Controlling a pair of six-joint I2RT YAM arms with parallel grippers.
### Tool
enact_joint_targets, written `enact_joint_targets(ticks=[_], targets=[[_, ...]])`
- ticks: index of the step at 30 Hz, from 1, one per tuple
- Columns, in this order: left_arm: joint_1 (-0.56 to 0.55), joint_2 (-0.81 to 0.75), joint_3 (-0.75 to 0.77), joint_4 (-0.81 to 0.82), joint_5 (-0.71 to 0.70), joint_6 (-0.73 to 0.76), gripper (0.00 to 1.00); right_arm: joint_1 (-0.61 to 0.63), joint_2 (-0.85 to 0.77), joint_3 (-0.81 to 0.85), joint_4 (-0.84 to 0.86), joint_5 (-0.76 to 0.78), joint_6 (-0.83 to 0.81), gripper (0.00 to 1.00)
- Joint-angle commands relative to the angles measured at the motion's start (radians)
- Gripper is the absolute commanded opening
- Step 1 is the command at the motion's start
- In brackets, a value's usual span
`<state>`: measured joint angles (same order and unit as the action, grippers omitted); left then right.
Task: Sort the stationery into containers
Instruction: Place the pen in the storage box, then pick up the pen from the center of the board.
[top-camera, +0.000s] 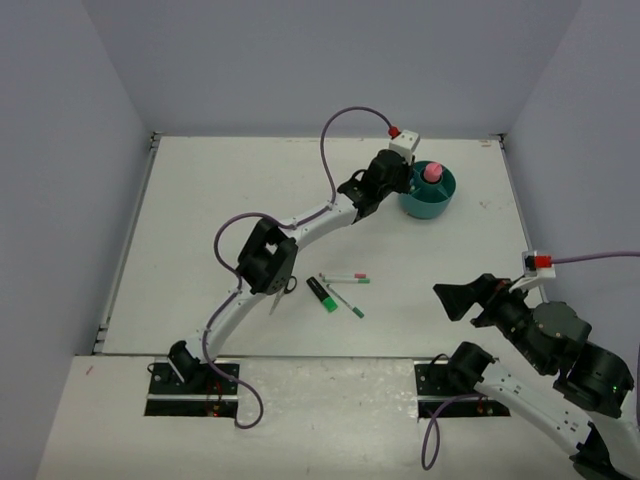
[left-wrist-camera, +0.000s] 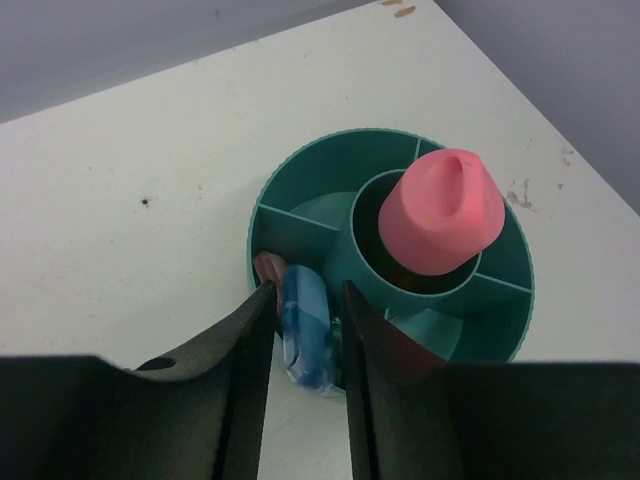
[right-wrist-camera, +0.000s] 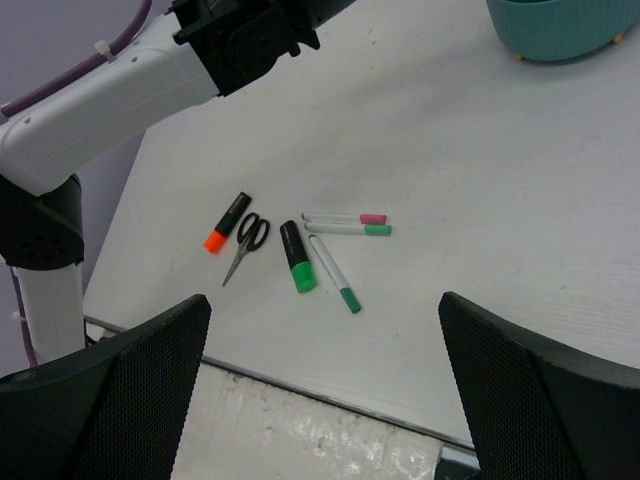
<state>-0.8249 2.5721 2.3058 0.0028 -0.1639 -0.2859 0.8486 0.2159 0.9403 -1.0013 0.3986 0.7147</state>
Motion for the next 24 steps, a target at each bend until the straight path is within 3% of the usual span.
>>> enact_joint_targets(ticks=[1,3,8,12,17,21,24], targets=[[0.010,0.010,0.040,0.015,0.020,0.029,0.43,-0.003,0.028,-0.007,0.049,-0.020,-0.004,0.99],[0.012,0.001,0.040,0.013,0.024,0.028,0.56,-0.002,0.032,-0.005,0.052,-0.023,-0.006,0.99],[0.007,-0.085,-0.014,0.009,0.020,0.005,0.64,-0.003,0.038,-0.007,0.057,-0.021,-0.007,0.99],[-0.006,-0.285,-0.176,0.026,-0.036,-0.031,0.72,-0.003,0.045,-0.035,0.076,-0.024,-0.017,0.99],[-0.008,-0.747,-0.575,0.089,-0.197,-0.120,0.97,-0.002,0.050,-0.138,0.172,-0.062,-0.031,0.99],[-0.008,-1.053,-0.853,0.004,-0.281,-0.187,1.00,-0.002,0.083,-0.187,0.236,-0.081,0.002,0.99],[-0.008,-1.271,-1.036,-0.168,-0.347,-0.279,1.00,-0.003,0.186,-0.221,0.332,-0.187,-0.044,0.99]])
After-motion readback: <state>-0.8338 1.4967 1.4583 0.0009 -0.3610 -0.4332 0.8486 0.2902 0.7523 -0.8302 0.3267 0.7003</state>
